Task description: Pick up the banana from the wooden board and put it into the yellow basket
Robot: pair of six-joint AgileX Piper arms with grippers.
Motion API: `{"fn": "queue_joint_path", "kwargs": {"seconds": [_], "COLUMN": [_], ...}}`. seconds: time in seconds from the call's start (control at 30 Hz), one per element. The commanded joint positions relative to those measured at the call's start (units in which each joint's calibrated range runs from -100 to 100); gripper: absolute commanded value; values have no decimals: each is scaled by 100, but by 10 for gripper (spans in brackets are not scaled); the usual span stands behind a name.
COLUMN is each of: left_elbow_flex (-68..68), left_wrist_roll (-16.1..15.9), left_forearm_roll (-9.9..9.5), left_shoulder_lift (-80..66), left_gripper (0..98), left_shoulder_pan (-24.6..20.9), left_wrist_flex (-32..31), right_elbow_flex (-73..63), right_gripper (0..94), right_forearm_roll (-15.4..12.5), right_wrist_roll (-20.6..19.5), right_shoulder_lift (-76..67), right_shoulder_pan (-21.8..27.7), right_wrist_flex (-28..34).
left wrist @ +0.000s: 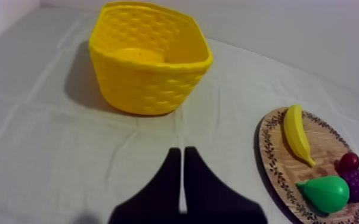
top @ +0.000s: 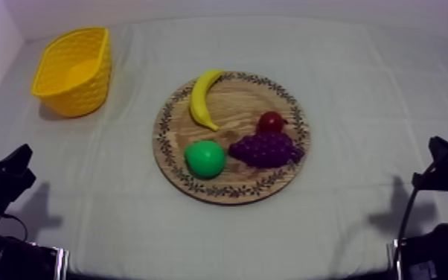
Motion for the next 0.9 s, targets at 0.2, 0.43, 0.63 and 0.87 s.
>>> {"fn": "queue_joint_path", "kwargs": {"seconds": [0.2, 0.43, 0.63, 0.87], "left_elbow_flex": [4, -23, -136, -2197], "left_wrist_roll": [4, 18, 274, 632], "left_forearm_roll": [5, -38, -705, -1087], "left_shoulder_lift": [7, 240, 1515, 3237], "left_gripper": [1, 1, 1, 1], "left_shoulder_pan": [-89, 1, 494, 860], "left_wrist_flex": [1, 49, -976, -736], "right_elbow_flex": [-3, -3, -3, -3], "right_gripper": [3, 3, 3, 3], "right_forearm_roll": [2, 2, 2, 2], "right_wrist_roll": [4, 2, 3, 2], "right_shoulder_lift": [-2, -2, -2, -2], "right_shoulder_pan": [2, 2, 2, 2], "right_wrist_flex": [-1, -1, -1, -1]}}
